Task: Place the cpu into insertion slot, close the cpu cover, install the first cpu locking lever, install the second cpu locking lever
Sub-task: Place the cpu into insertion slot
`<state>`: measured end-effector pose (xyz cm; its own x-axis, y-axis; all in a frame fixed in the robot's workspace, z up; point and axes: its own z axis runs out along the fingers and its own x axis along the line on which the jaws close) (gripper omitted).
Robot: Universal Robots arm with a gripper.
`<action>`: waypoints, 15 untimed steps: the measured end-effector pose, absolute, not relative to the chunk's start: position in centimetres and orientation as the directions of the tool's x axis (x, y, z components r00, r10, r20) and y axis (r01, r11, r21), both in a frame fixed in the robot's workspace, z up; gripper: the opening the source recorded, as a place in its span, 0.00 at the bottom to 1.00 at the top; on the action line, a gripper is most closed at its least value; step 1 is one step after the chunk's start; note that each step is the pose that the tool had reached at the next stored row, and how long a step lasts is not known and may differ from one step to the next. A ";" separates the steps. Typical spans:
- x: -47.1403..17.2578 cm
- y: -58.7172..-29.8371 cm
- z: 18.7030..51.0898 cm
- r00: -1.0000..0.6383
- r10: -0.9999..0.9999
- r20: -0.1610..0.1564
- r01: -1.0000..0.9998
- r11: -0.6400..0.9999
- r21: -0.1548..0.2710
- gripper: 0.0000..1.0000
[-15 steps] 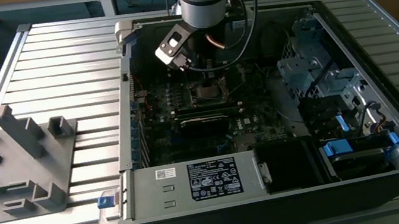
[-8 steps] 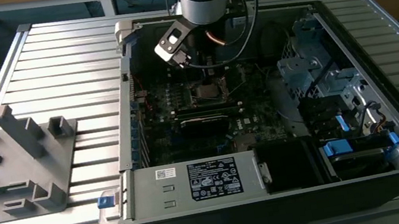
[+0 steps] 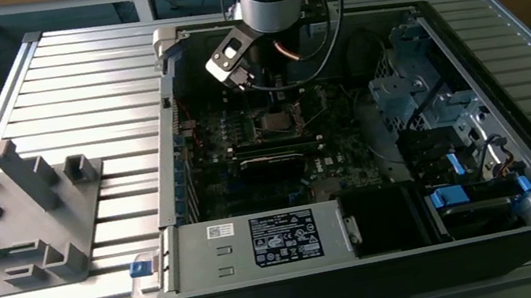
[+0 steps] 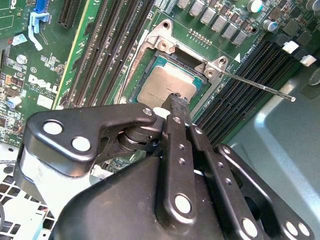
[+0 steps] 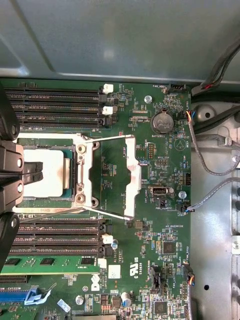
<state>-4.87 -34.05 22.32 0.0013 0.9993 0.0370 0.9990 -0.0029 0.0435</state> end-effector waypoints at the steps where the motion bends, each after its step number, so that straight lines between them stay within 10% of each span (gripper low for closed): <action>1: -4.9 -34.0 22.3 0.001 0.999 0.037 0.999 -0.003 0.044 0.11; 15: -4.8 -34.0 22.2 0.001 0.999 0.037 0.999 -0.003 0.044 0.11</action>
<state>-4.84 -34.05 22.17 0.0014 0.9993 0.0365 0.9990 -0.0030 0.0441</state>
